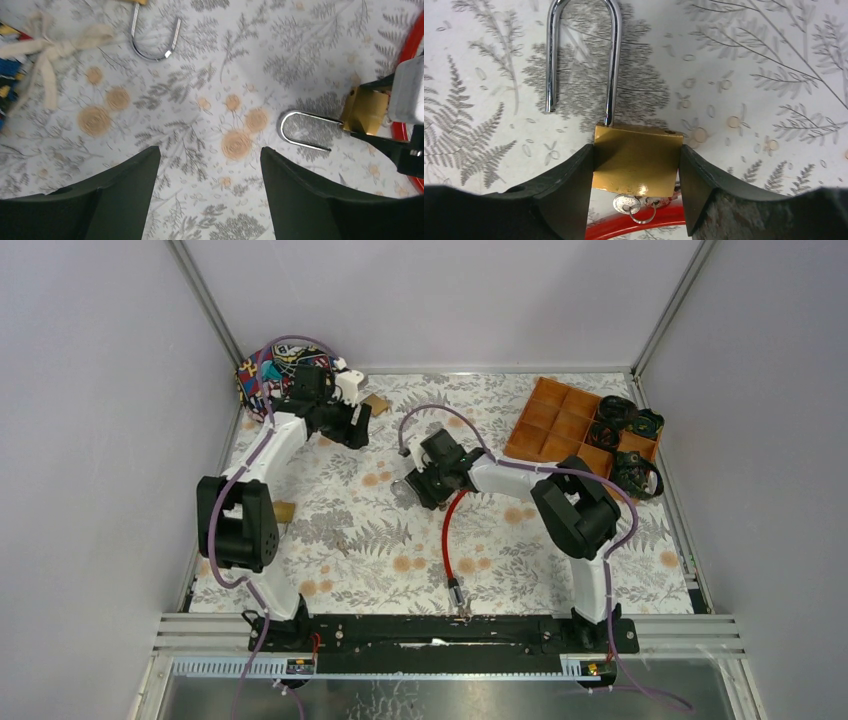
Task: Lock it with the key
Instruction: Move the lock to the center of the board, then pick up the lock from the center of the board, then lock the lock.
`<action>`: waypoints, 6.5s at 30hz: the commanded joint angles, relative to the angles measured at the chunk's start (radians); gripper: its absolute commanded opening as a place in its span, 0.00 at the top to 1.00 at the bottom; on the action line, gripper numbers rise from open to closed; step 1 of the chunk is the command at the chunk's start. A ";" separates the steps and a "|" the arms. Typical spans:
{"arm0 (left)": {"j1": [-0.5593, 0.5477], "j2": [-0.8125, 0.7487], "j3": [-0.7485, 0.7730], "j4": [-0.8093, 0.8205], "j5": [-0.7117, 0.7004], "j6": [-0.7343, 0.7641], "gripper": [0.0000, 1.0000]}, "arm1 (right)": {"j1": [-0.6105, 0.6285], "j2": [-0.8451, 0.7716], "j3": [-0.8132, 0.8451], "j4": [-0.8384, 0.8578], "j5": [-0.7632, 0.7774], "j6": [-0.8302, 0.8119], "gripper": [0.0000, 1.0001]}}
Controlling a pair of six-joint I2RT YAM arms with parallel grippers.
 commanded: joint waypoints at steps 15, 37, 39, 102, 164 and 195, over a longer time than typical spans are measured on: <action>0.006 -0.158 -0.119 -0.042 0.082 0.026 0.20 | 0.068 0.056 0.067 -0.287 0.079 0.072 0.34; -0.043 -0.163 -0.325 -0.229 0.504 0.921 0.19 | 0.001 -0.090 -0.072 -0.024 -0.505 0.253 1.00; -0.074 -0.156 -0.362 -0.197 0.495 1.005 0.17 | 0.001 -0.110 -0.092 -0.013 -0.544 0.265 1.00; -0.385 -0.629 -0.063 -0.496 0.585 0.322 1.00 | 0.045 -0.912 -0.410 0.329 -0.583 0.324 0.73; -0.378 -0.789 -0.143 0.311 0.807 -0.420 0.89 | -0.111 -1.043 -0.069 0.317 -0.843 0.388 1.00; -0.592 -0.616 -0.188 0.848 0.593 -0.777 1.00 | -0.112 -0.942 -0.293 0.551 -0.684 0.462 1.00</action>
